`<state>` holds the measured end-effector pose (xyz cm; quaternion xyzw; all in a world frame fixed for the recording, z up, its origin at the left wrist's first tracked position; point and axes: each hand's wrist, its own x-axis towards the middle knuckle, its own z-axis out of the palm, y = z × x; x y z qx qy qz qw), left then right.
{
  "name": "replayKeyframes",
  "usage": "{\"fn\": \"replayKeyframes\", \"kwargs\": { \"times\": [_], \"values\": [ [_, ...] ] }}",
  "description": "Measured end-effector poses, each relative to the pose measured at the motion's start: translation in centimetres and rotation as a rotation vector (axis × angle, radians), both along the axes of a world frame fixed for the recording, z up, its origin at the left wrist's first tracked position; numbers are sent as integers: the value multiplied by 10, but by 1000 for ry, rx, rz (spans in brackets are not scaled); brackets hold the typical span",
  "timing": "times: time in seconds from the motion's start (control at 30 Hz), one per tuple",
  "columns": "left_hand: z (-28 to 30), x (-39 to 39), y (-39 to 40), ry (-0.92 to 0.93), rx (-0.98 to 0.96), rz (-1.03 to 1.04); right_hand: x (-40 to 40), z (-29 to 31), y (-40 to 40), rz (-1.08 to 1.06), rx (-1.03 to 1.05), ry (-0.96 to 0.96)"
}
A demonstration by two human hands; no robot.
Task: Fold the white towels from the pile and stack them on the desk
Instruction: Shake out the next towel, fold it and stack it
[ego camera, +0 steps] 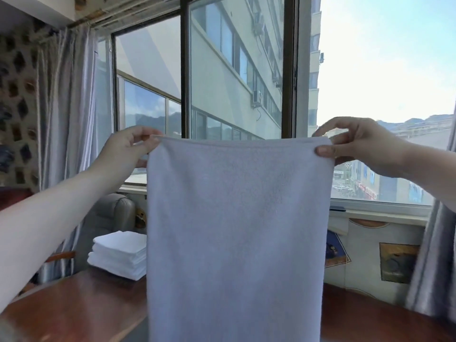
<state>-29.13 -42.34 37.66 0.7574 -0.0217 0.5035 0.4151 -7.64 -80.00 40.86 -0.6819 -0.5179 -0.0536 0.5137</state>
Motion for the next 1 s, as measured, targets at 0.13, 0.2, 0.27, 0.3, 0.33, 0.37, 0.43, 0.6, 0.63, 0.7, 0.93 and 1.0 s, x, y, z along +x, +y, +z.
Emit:
{"fn": "replayKeyframes", "kwargs": {
  "times": [0.13,0.2,0.27,0.3,0.33,0.37,0.43,0.6,0.63,0.7,0.93,1.0],
  "values": [
    [-13,-10,3,58,-121,-90,8,-12,15,-73,20,-5],
    [-20,-17,4,140,-145,-130,11,-15,21,-145,-63,-215],
    [-27,-26,6,233,-115,-116,12,-18,24,-186,-168,-412],
    [-30,-30,7,279,-93,-100,13,-21,26,-200,-204,-461],
    [-32,-34,8,330,-71,-87,15,-24,28,-221,-227,-490],
    [-32,-37,9,394,-46,-82,17,-27,29,-250,-243,-511],
    [-33,-42,9,559,1,-94,21,-33,34,-274,-260,-496],
    [-31,-36,5,640,53,-64,34,-39,39,-240,-132,-285],
    [-28,-34,3,621,42,-72,37,-38,38,-243,-78,-226],
    [-17,-28,-4,574,26,-94,41,-33,37,-255,25,-119],
    [47,4,-27,264,23,-53,50,26,26,-407,246,-190],
    [64,11,-33,186,55,-23,52,42,16,-435,276,-237]
  ]
}}
